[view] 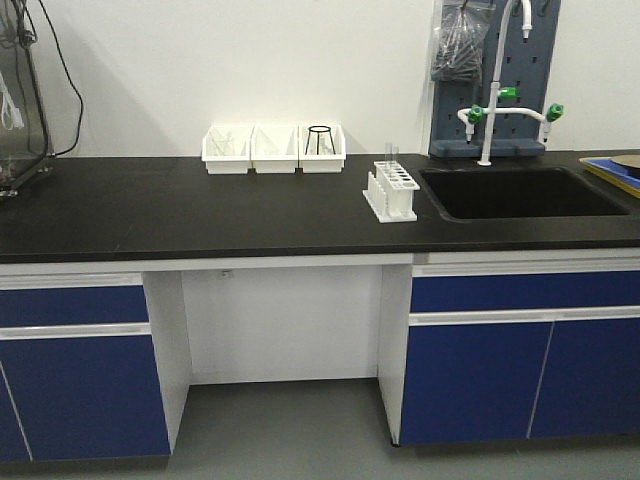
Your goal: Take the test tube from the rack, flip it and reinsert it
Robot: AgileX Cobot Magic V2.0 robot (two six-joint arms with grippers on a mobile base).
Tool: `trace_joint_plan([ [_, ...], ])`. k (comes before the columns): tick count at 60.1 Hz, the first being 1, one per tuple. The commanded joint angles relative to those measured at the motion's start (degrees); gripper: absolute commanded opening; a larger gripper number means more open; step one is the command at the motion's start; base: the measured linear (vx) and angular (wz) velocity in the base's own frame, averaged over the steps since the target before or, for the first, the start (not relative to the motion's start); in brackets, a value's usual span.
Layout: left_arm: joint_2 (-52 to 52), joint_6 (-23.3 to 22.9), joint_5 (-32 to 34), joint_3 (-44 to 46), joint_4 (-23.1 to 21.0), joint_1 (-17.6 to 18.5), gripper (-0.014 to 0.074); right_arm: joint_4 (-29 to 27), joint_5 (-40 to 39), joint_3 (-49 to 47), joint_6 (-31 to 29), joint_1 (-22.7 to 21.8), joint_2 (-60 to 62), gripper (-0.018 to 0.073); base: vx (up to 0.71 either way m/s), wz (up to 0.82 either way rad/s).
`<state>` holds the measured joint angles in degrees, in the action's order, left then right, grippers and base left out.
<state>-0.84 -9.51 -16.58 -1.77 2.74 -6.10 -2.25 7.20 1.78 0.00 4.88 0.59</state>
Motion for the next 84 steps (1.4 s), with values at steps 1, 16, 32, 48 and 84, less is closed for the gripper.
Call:
trace_joint_plan([
  [1,-0.2,0.0,5.0,-0.1,-0.2,0.4,-0.0006,0.1,-4.7,0.0,-0.5,-0.3,0.6,-0.0008,0.31,0.06],
  [16,-0.2,0.0,5.0,-0.1,-0.2,0.4,-0.0006,0.1,-4.7,0.0,-0.5,-0.3,0.6,-0.0008,0.38,0.09],
  [32,-0.2,0.0,5.0,-0.1,-0.2,0.4,-0.0006,0.1,-4.7,0.0,-0.5,-0.3,0.6,-0.0008,0.47,0.01],
  [48,-0.2,0.0,5.0,-0.1,-0.2,0.4,-0.0006,0.1,-4.7,0.0,-0.5,-0.3,0.6,-0.0008,0.50,0.00],
  [84,-0.2,0.0,5.0,-0.1,-0.2,0.4,-0.0006,0.1,-4.7,0.0,-0.5,-0.3,0.6,-0.0008,0.50,0.00],
])
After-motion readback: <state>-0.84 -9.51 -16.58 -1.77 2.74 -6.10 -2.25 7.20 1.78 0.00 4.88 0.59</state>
